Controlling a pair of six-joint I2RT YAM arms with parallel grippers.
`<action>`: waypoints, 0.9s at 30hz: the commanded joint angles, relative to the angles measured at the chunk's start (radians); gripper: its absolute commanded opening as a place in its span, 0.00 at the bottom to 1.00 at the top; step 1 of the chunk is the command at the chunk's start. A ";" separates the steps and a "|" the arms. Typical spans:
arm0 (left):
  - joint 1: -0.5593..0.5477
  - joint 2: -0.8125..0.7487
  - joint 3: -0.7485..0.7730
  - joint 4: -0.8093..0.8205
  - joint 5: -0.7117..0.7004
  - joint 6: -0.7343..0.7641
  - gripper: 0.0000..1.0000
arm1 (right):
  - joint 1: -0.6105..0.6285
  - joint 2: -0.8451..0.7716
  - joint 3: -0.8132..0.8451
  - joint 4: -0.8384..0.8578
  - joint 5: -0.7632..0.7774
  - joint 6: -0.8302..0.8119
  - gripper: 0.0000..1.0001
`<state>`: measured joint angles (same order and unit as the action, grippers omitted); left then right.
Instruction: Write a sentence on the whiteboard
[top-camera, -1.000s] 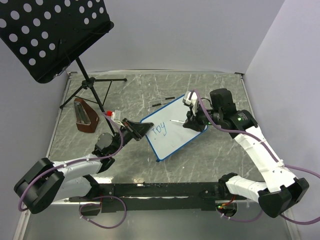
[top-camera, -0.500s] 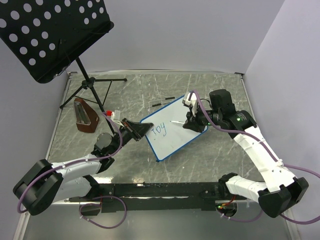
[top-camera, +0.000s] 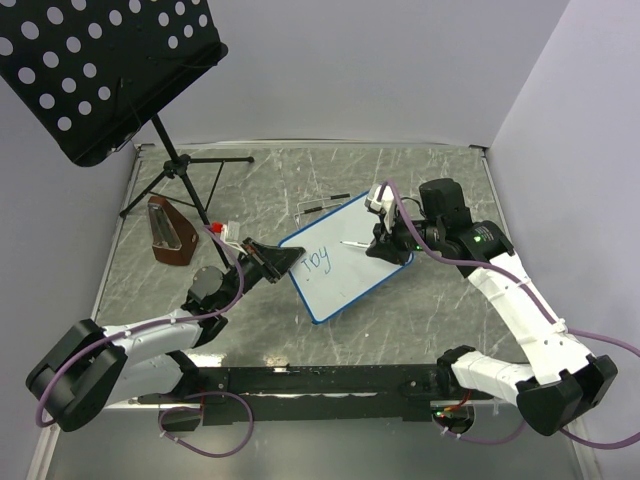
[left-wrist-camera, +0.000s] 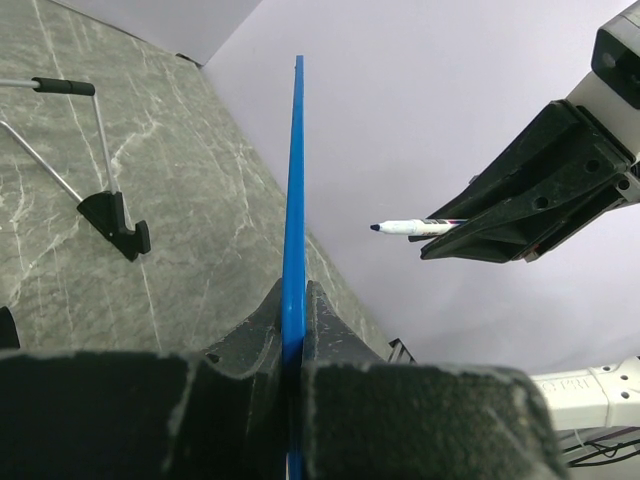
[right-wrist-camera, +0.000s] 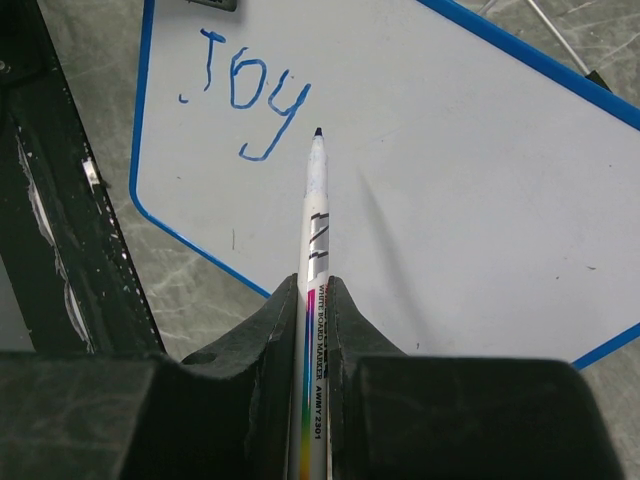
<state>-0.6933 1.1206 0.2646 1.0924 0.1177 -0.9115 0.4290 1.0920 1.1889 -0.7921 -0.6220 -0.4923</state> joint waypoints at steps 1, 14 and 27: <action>0.005 -0.050 0.018 0.153 0.010 -0.044 0.01 | -0.006 -0.027 -0.005 0.037 -0.018 -0.014 0.00; 0.005 -0.053 0.015 0.152 0.007 -0.046 0.01 | -0.007 -0.021 -0.012 0.039 -0.027 -0.019 0.00; 0.005 -0.053 0.015 0.152 0.007 -0.047 0.01 | -0.006 -0.027 -0.020 0.045 -0.041 -0.023 0.00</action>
<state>-0.6930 1.1095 0.2638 1.0912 0.1188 -0.9150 0.4274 1.0885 1.1694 -0.7841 -0.6380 -0.4969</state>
